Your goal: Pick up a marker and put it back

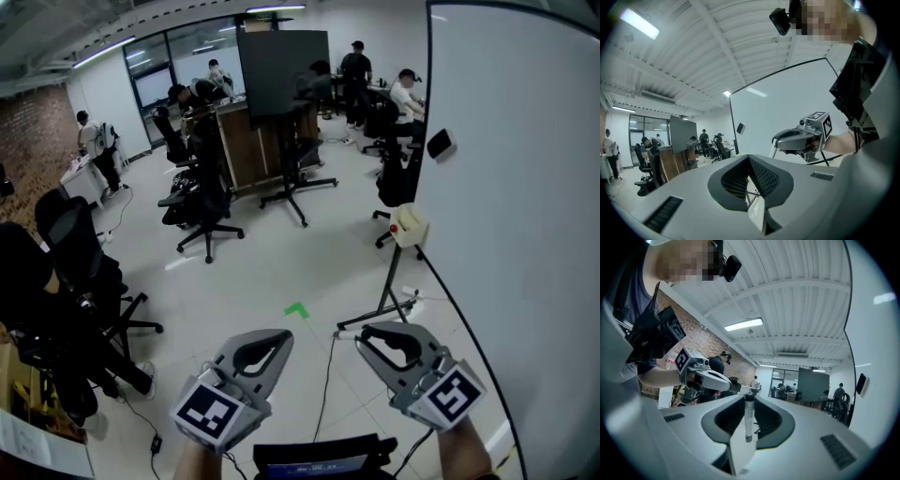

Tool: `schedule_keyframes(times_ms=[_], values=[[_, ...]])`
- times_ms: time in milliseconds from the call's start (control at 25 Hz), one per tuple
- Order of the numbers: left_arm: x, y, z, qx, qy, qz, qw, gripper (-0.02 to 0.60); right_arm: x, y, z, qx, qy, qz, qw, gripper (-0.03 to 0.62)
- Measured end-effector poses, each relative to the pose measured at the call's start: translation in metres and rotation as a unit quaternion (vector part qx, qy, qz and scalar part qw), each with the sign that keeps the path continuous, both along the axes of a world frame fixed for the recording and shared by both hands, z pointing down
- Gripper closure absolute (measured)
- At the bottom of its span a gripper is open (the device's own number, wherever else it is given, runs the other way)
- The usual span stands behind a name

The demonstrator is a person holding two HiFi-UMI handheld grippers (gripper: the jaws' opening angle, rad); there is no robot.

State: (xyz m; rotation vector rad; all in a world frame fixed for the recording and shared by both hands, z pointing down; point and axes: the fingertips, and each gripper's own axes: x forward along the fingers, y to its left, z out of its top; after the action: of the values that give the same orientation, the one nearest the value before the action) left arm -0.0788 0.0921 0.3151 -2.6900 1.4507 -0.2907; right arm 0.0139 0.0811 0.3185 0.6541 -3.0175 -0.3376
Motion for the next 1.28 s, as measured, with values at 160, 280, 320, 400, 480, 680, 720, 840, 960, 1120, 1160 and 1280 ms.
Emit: schedule_keyframes(times_ms=[160, 280, 320, 400, 480, 680, 720, 840, 960, 1120, 1160, 1280], values=[[0.006, -0.014, 0.000, 0.003, -0.003, -0.008, 1.0000, 0.584, 0.009, -0.019, -0.002, 0.008, 0.003, -0.003, 1.000, 0.514], [0.006, -0.022, 0.004, 0.000, -0.002, -0.011, 0.9999, 0.584, 0.011, -0.028, -0.002, 0.011, 0.007, -0.004, 1.000, 0.513], [0.006, -0.025, 0.005, 0.000, -0.003, -0.010, 0.9999, 0.583, 0.012, -0.030, -0.002, 0.011, 0.007, -0.003, 1.000, 0.514], [0.006, -0.033, 0.006, 0.001, -0.002, -0.005, 1.0000, 0.584, 0.011, -0.036, -0.001, 0.008, 0.008, -0.004, 1.000, 0.514], [0.007, -0.042, 0.005, 0.005, 0.002, 0.003, 1.0000, 0.584, 0.008, -0.042, 0.000, 0.004, 0.010, -0.009, 1.000, 0.514], [-0.002, -0.073, 0.003, 0.017, 0.015, 0.038, 0.9990, 0.583, -0.002, -0.066, 0.007, 0.011, 0.031, 0.018, 0.999, 0.514], [-0.006, -0.080, 0.003, 0.018, 0.018, 0.044, 0.9987, 0.583, -0.006, -0.072, 0.007, 0.010, 0.034, 0.024, 0.999, 0.514], [-0.025, -0.102, 0.003, 0.018, 0.025, 0.063, 0.9975, 0.583, -0.025, -0.092, 0.005, 0.010, 0.041, 0.042, 0.998, 0.514], [-0.050, -0.129, 0.003, 0.016, 0.028, 0.079, 0.9964, 0.583, -0.049, -0.115, 0.003, 0.008, 0.042, 0.062, 0.997, 0.514], [-0.088, -0.163, 0.000, 0.020, 0.036, 0.088, 0.9952, 0.584, -0.082, -0.144, 0.003, 0.010, 0.050, 0.083, 0.995, 0.514], [-0.095, -0.171, -0.001, 0.021, 0.037, 0.093, 0.9948, 0.584, -0.089, -0.151, 0.004, 0.011, 0.052, 0.088, 0.995, 0.514], [-0.113, -0.190, 0.001, 0.019, 0.035, 0.110, 0.9931, 0.584, -0.110, -0.168, 0.002, 0.012, 0.057, 0.104, 0.993, 0.514]])
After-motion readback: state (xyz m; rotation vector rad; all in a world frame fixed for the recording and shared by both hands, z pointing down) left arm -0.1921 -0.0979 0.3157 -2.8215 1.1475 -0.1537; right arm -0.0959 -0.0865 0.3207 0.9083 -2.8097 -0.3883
